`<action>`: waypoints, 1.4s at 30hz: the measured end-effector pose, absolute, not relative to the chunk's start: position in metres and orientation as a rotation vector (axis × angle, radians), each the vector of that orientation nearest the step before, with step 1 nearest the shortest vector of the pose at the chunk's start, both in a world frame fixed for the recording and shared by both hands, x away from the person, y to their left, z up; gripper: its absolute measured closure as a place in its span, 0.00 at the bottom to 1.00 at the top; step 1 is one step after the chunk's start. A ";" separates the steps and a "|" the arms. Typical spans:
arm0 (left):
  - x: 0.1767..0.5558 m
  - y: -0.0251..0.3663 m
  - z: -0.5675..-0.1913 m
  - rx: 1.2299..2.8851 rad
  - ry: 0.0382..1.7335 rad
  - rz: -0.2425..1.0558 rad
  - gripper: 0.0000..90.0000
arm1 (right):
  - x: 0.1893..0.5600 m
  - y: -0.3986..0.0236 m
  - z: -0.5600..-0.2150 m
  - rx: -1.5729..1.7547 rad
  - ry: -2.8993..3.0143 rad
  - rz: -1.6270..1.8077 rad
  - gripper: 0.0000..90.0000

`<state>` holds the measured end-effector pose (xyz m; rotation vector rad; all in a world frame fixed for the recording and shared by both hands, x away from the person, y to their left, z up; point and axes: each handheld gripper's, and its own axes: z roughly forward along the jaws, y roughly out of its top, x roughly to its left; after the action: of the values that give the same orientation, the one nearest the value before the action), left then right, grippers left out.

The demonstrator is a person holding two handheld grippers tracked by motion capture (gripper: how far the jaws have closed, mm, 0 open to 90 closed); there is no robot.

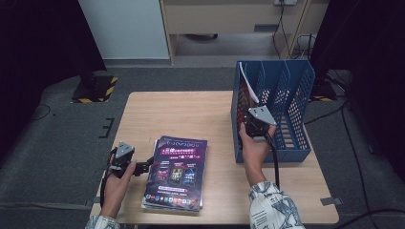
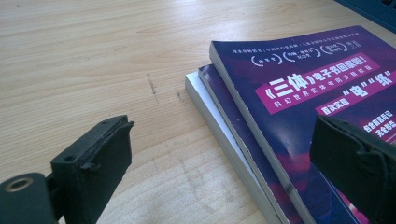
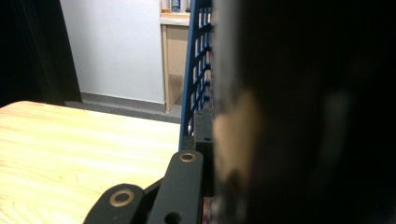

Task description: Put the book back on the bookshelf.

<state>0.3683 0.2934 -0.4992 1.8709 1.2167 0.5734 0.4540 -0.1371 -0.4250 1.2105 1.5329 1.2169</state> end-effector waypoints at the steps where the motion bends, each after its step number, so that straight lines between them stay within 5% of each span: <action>1: 0.368 0.293 -0.499 1.871 1.216 0.573 0.06 | 0.454 -0.136 -0.425 1.209 1.535 1.218 0.96; 20: 0.368 0.293 -0.499 1.874 1.213 0.573 0.06 | 0.450 -0.122 -0.425 1.178 1.556 1.192 0.85; 29: 0.368 0.294 -0.499 1.872 1.216 0.573 0.06 | 0.445 -0.122 -0.420 1.179 1.544 1.243 0.64; 37: 0.368 0.295 -0.500 1.877 1.217 0.574 0.06 | 0.434 -0.123 -0.421 1.145 1.576 1.237 0.29; 42: 0.368 0.295 -0.500 1.879 1.213 0.578 0.06 | 0.427 -0.125 -0.423 1.135 1.606 1.260 0.20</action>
<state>0.3678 0.2948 -0.4996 1.8793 1.2130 0.5781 0.4270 -0.1247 -0.4228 1.1353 1.6056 1.2596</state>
